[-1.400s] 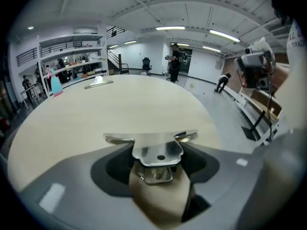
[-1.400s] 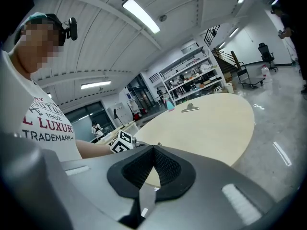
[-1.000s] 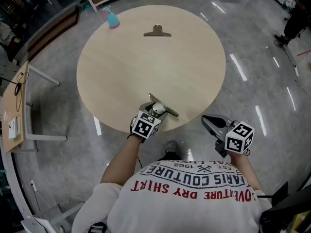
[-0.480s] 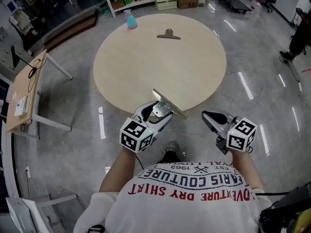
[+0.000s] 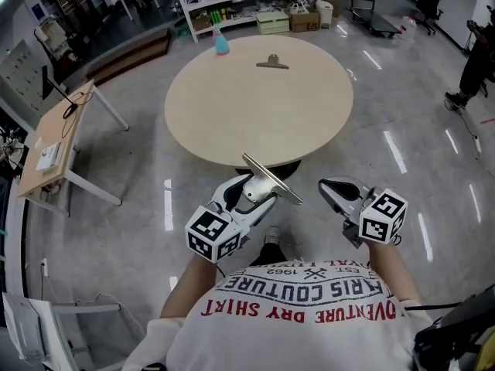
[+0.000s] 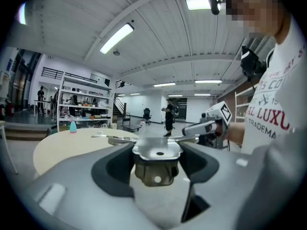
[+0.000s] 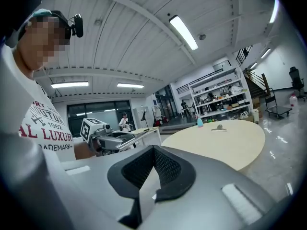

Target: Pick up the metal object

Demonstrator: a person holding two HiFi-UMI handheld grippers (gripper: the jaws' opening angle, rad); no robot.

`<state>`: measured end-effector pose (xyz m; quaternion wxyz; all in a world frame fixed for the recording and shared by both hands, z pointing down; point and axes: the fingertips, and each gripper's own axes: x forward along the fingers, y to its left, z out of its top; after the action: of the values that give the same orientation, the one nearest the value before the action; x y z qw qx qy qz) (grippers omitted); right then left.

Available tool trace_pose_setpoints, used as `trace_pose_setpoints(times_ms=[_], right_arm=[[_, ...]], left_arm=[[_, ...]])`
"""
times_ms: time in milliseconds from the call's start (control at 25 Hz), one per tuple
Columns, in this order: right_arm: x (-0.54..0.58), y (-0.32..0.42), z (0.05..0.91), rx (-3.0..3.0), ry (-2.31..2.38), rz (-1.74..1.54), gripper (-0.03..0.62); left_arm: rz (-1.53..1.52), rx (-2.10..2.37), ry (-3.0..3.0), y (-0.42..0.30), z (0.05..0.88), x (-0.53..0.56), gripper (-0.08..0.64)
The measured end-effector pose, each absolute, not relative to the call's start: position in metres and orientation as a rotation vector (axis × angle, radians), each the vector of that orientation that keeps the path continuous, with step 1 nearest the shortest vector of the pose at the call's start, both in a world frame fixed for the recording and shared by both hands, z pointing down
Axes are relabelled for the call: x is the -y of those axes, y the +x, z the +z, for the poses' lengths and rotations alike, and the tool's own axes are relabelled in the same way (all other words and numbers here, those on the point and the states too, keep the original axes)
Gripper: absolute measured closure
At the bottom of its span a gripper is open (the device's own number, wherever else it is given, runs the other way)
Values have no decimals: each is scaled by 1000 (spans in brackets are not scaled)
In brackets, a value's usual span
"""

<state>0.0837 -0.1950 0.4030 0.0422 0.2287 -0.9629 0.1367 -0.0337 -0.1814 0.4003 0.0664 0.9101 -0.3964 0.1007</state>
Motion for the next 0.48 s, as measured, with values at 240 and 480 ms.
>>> trace_pose_setpoints(times_ms=[240, 480], right_arm=[[173, 95, 394, 2942, 698, 383, 591], [157, 106, 397, 2920, 728, 364, 592]], left_arm=[[299, 1198, 2748, -19, 398, 164, 275], [331, 1185, 2758, -8, 398, 152, 275]])
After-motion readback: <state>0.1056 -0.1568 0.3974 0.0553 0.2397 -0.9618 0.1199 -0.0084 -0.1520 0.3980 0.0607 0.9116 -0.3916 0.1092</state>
